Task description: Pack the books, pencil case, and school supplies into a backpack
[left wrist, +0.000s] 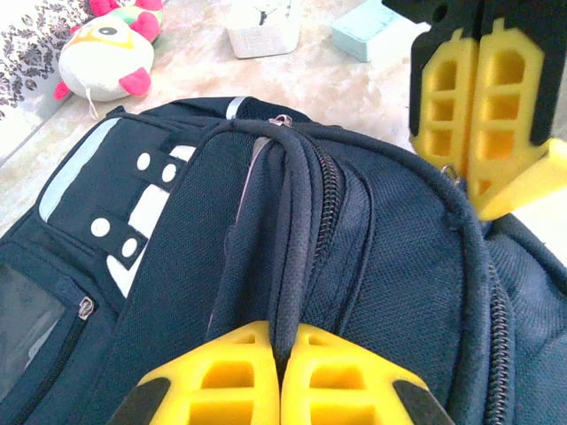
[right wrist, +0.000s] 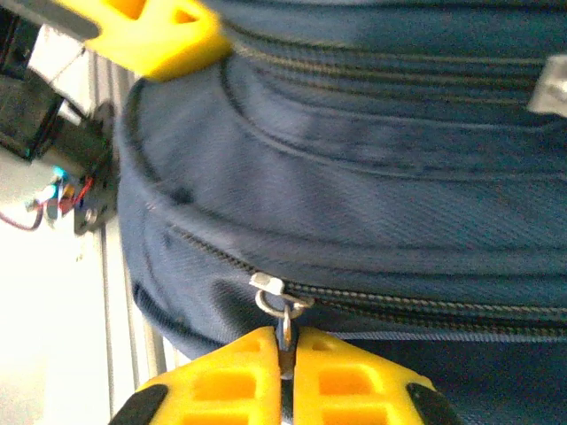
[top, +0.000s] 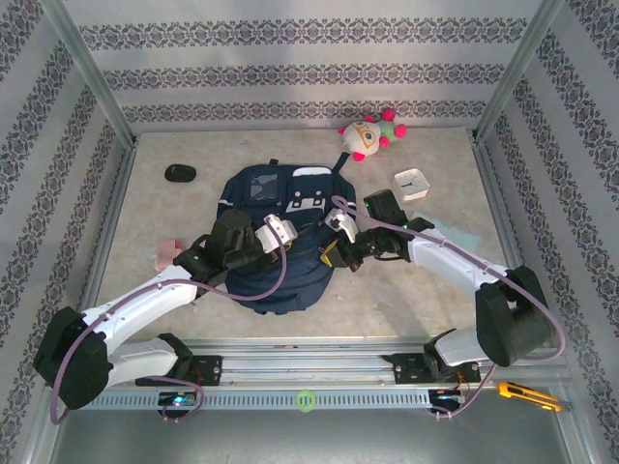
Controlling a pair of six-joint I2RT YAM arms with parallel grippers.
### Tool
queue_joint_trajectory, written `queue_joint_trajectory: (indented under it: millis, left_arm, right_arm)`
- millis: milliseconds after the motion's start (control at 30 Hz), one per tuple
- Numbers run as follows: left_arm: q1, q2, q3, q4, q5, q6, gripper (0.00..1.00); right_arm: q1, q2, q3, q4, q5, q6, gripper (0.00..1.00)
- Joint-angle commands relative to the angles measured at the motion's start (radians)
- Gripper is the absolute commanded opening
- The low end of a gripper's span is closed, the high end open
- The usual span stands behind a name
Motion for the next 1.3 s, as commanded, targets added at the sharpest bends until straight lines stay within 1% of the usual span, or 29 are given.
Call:
queue_joint_trajectory:
  millis: [0,67,167,333,400,467,533,567,700,800,967,1100,1167,1267]
  left_arm:
    - [-0.001,-0.021,0.017,0.195,-0.031,-0.047,0.00]
    - [-0.001,-0.021,0.017,0.197,-0.023,-0.050,0.00]
    - [-0.001,-0.016,0.014,0.214,-0.003,-0.060,0.00]
    - [-0.001,-0.014,0.010,0.244,0.007,-0.083,0.00]
    - [-0.004,-0.016,0.008,0.246,0.006,-0.089,0.00]
    - [-0.005,-0.015,0.006,0.244,-0.007,-0.090,0.00]
    - [-0.014,-0.011,0.004,0.244,-0.043,-0.093,0.00]
    - [-0.019,-0.008,0.005,0.244,-0.078,-0.091,0.00]
    - [-0.058,0.032,0.019,0.247,-0.226,-0.110,0.00]
    - [-0.089,0.083,0.046,0.243,-0.317,-0.139,0.00]
    - [-0.144,0.164,0.071,0.281,-0.341,-0.189,0.00]
    - [-0.188,0.222,0.096,0.311,-0.360,-0.234,0.00]
    - [-0.203,0.248,0.103,0.334,-0.365,-0.275,0.00]
    - [-0.225,0.283,0.114,0.363,-0.343,-0.324,0.00]
  right_arm:
    - [0.006,-0.038,-0.094,0.282,0.051,0.201,0.11]
    - [0.006,-0.056,-0.156,0.398,0.058,0.257,0.14]
    - [0.012,-0.080,-0.215,0.517,0.069,0.299,0.18]
    - [0.018,-0.088,-0.258,0.620,0.058,0.327,0.21]
    - [0.018,-0.093,-0.276,0.667,0.044,0.341,0.19]
    - [0.018,-0.109,-0.288,0.687,0.038,0.347,0.13]
    - [0.018,-0.138,-0.297,0.685,0.047,0.349,0.03]
    - [0.018,-0.157,-0.302,0.678,0.054,0.354,0.00]
    - [0.033,-0.236,-0.292,0.573,0.113,0.443,0.00]
    - [0.084,-0.297,-0.300,0.513,0.139,0.505,0.00]
    - [0.173,-0.353,-0.333,0.424,0.227,0.657,0.00]
    - [0.186,-0.352,-0.341,0.333,0.256,0.791,0.00]
    - [0.195,-0.347,-0.352,0.335,0.258,0.828,0.00]
    - [0.205,-0.343,-0.369,0.350,0.293,0.867,0.00]
